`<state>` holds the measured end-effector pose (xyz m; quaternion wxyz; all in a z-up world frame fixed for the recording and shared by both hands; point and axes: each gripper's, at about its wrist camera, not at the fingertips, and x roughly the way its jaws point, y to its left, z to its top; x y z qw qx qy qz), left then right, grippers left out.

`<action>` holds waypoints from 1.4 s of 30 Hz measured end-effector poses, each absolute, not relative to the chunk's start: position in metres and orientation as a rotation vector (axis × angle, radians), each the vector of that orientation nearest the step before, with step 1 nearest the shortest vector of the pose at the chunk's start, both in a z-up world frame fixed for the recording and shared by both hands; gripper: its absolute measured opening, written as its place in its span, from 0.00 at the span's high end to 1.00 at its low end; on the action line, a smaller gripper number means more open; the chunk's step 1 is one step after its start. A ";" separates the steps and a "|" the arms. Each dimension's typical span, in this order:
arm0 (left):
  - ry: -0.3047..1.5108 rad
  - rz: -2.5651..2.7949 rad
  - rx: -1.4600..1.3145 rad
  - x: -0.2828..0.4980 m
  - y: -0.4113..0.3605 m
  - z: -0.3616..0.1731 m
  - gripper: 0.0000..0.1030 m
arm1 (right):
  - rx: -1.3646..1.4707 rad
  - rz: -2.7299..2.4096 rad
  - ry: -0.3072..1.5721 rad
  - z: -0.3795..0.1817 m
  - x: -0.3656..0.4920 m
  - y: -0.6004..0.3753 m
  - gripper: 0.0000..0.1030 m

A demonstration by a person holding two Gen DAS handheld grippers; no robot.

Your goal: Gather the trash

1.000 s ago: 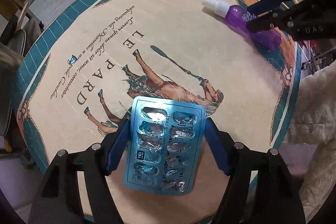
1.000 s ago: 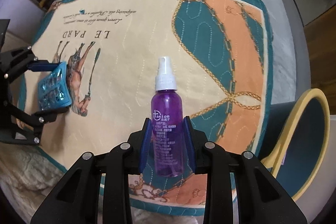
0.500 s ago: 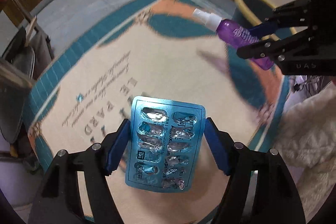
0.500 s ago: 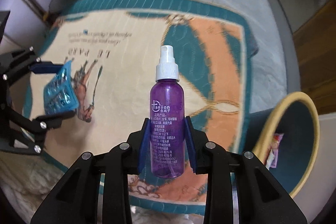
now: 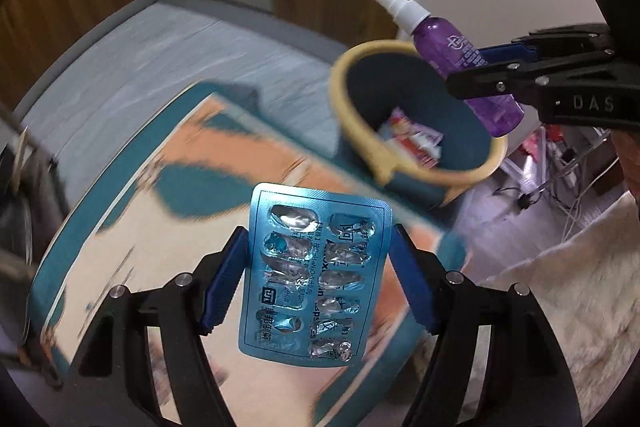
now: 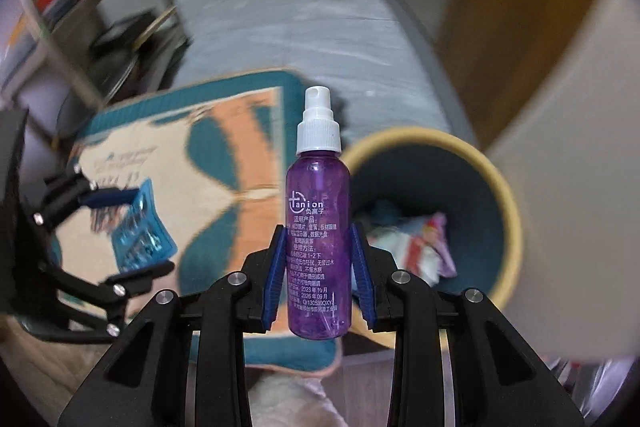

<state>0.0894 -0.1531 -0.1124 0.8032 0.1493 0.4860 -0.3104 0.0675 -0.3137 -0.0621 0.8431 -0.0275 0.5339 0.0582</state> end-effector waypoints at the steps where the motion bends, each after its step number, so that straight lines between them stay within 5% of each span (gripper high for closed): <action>1: 1.016 -0.683 0.326 0.089 -0.170 -0.109 0.32 | -0.056 0.095 1.119 -0.061 0.065 -0.325 0.68; 19: 0.896 -0.710 0.332 0.116 -0.302 -0.141 0.31 | 0.199 -0.128 1.232 -0.124 0.094 -0.446 0.68; 26: 0.876 -0.681 0.291 0.128 -0.301 -0.140 0.20 | 0.332 -0.120 1.192 -0.129 0.101 -0.460 0.68; 34: 0.900 -0.645 0.316 0.133 -0.270 -0.139 0.20 | 0.308 -0.095 1.234 -0.143 0.126 -0.437 0.67; 42: 0.911 -0.569 0.300 0.133 -0.232 -0.129 0.20 | 0.274 -0.089 1.217 -0.132 0.123 -0.429 0.56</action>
